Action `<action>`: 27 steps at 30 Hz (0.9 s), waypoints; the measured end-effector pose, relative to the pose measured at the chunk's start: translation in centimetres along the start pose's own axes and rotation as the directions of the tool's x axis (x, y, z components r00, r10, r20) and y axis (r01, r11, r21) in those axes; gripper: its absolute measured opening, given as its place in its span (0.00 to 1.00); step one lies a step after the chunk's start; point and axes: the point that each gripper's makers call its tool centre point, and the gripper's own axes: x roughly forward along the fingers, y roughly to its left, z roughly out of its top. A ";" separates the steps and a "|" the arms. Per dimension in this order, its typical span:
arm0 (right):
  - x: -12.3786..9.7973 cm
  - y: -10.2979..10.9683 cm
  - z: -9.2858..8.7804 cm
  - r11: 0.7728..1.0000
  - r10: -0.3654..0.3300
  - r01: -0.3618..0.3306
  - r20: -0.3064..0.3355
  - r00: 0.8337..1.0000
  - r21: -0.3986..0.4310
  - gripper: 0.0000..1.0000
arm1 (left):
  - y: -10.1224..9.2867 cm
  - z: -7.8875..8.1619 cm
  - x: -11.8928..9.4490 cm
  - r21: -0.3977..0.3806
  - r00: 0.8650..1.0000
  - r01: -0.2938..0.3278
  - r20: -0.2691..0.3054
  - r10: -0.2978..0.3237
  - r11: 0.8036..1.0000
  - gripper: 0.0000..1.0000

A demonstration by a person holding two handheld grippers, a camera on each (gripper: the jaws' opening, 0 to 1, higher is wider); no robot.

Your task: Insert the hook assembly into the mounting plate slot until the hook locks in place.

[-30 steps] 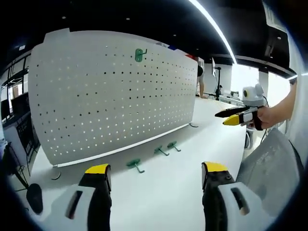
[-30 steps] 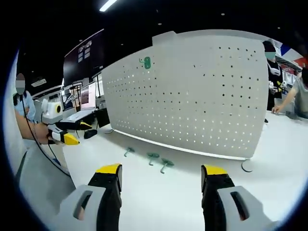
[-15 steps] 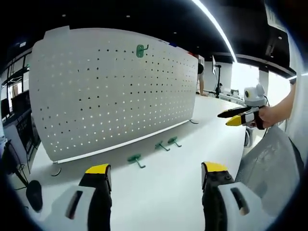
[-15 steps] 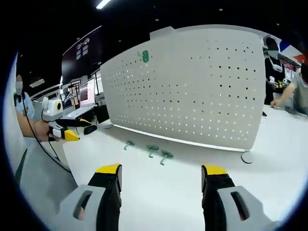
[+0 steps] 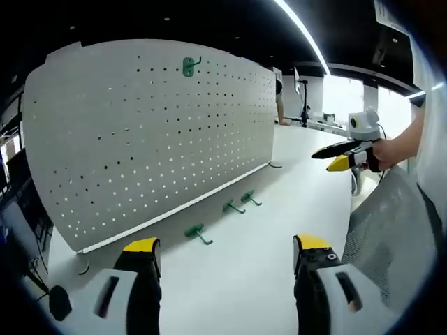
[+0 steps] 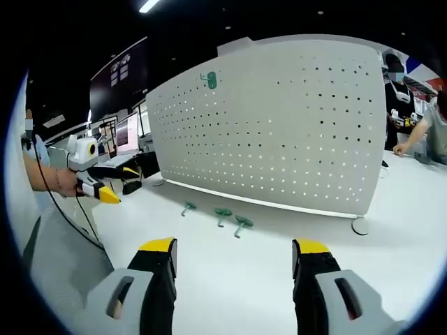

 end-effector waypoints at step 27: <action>0.2 0.5 -0.6 1.000 0.015 -0.015 -0.019 1.000 -0.005 0.65 | 3.3 -1.6 3.9 0.326 0.934 0.291 -0.300 -0.193 0.899 0.77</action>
